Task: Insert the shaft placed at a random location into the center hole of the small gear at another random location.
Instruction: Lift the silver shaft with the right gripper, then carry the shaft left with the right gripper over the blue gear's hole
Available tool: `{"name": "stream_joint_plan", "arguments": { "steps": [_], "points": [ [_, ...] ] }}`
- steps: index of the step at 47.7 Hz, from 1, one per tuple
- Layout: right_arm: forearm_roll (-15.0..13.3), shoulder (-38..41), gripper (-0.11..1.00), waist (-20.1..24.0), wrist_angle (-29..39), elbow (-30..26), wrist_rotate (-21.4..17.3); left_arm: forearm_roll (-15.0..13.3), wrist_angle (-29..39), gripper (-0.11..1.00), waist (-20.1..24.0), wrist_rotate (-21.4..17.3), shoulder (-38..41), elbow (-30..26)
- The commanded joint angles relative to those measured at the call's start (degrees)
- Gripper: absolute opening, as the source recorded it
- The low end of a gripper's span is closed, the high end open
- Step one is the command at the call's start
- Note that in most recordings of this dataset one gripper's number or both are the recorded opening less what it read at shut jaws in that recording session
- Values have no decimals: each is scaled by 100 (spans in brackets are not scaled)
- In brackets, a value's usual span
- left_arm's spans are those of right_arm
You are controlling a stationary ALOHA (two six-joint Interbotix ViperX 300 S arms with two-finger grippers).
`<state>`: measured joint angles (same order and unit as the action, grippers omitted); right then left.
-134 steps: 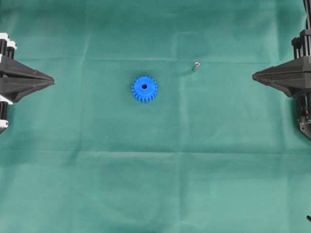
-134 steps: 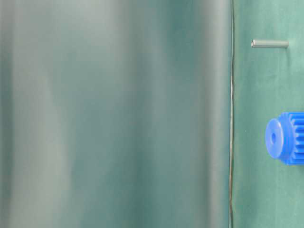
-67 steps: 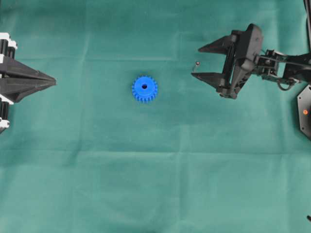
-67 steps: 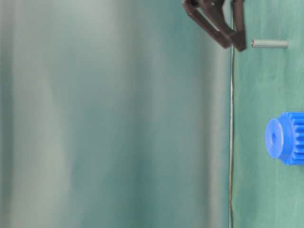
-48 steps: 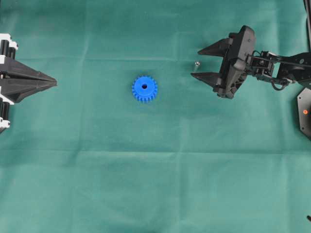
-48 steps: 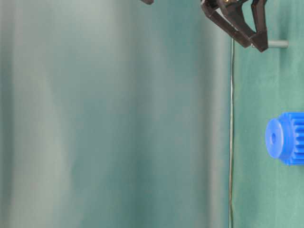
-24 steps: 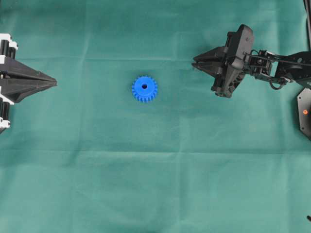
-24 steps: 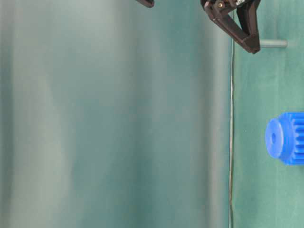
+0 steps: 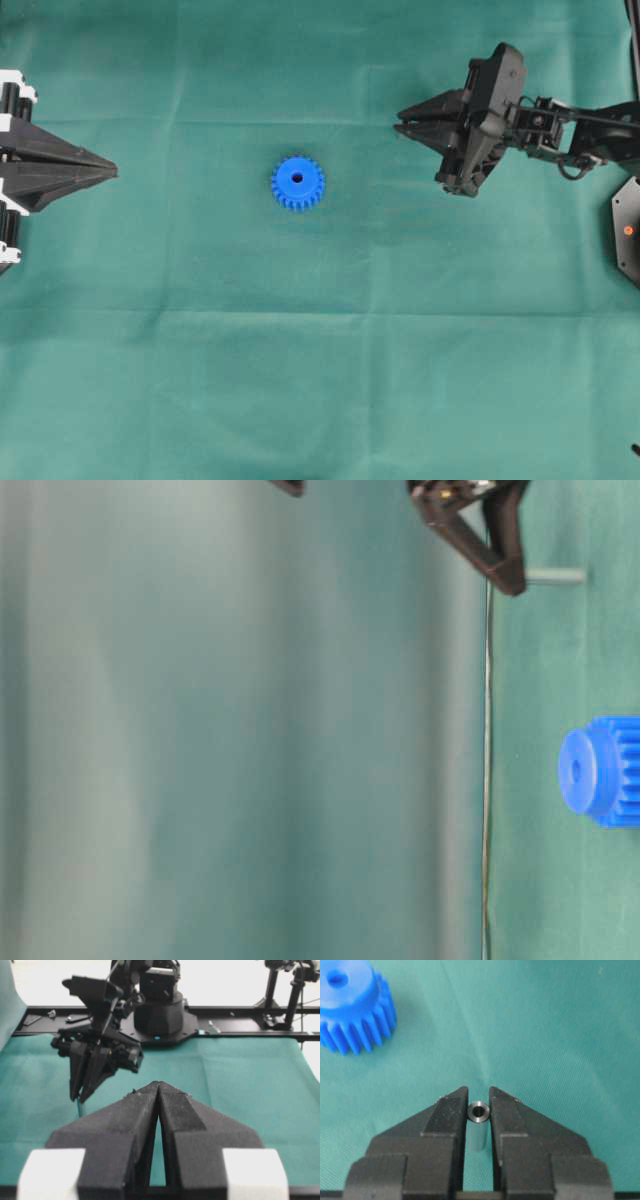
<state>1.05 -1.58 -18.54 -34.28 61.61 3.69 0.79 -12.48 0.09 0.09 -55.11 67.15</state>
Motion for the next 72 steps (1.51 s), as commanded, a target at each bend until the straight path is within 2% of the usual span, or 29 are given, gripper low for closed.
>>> {"name": "stream_joint_plan", "arguments": {
  "steps": [1,13,36,56,72],
  "points": [
    [9,-492,13,9,431,-185,26,18,-26,0,9,9,35,-105],
    [9,-1125,13,79,1028,-237,35,18,-26,0,9,9,35,-105],
    [9,-923,13,211,1002,-448,26,18,-26,0,9,9,44,-114],
    [18,-132,13,782,1028,-1424,26,18,-26,0,9,9,44,-114],
    [18,439,13,1046,1099,-2127,26,18,-26,0,9,0,44,-114]
  ]
}}
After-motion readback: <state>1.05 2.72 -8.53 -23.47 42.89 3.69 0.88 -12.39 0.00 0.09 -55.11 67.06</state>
